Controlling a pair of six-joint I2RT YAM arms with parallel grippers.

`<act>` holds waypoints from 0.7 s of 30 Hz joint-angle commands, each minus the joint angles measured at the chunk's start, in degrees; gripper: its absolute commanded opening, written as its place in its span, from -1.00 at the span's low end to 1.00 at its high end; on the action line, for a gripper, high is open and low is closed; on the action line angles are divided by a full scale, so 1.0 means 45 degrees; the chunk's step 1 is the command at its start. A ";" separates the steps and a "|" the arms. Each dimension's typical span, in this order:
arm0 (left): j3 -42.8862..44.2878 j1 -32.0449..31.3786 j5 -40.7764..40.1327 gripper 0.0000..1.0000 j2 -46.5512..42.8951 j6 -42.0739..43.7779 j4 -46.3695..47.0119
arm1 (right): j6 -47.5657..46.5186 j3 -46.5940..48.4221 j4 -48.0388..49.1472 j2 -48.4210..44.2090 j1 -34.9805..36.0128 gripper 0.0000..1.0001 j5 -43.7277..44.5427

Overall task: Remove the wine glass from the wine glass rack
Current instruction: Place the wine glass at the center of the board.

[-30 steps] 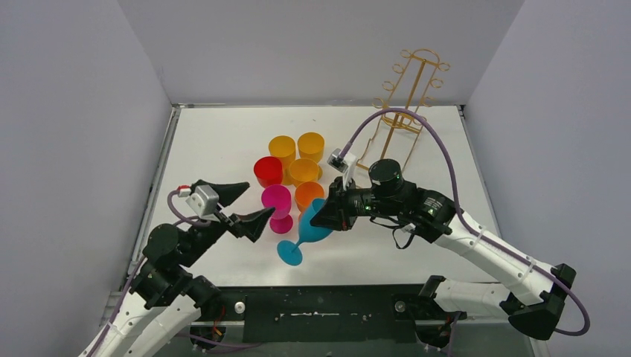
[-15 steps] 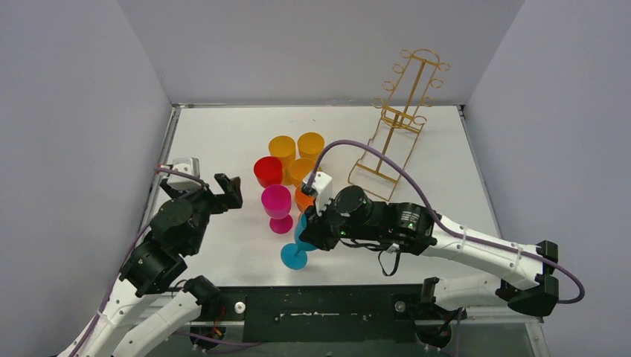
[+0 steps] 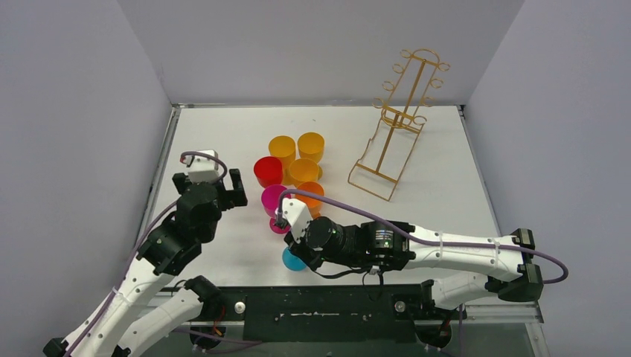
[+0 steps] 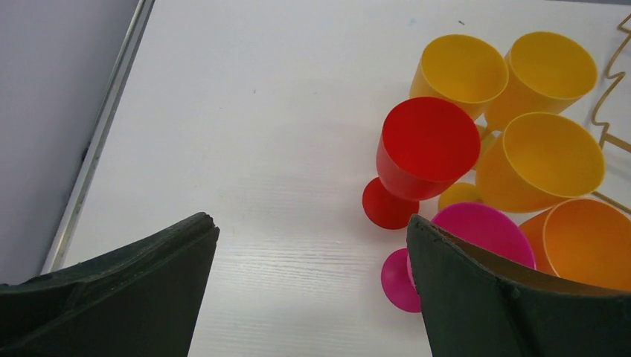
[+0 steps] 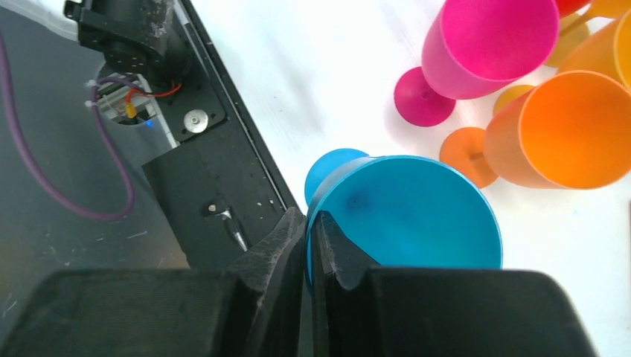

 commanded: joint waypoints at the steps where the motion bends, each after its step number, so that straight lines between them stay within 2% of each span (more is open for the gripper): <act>1: 0.1227 0.1040 0.0833 0.95 0.1008 0.1068 0.0183 | -0.0189 0.0693 -0.0024 0.0101 0.0161 -1.00 0.1293; 8: 0.0797 0.6077 0.5607 0.95 0.1821 0.0568 0.1021 | 0.0331 0.0729 -0.0349 0.0246 0.0279 -1.00 0.2134; 11: 0.0105 0.6384 0.5780 0.95 0.1777 0.0391 0.1353 | 0.0907 0.0740 -0.0477 0.0606 0.0313 -1.00 0.2427; 15: -0.1328 0.6394 0.4693 0.95 0.1275 0.0415 0.2121 | 0.0971 0.1057 -0.0784 0.1440 0.0388 -1.00 0.2498; 21: -0.2985 0.6394 0.4192 0.95 0.0860 0.0622 0.2986 | 0.1192 0.1005 0.0033 0.2353 0.0315 -1.00 0.3456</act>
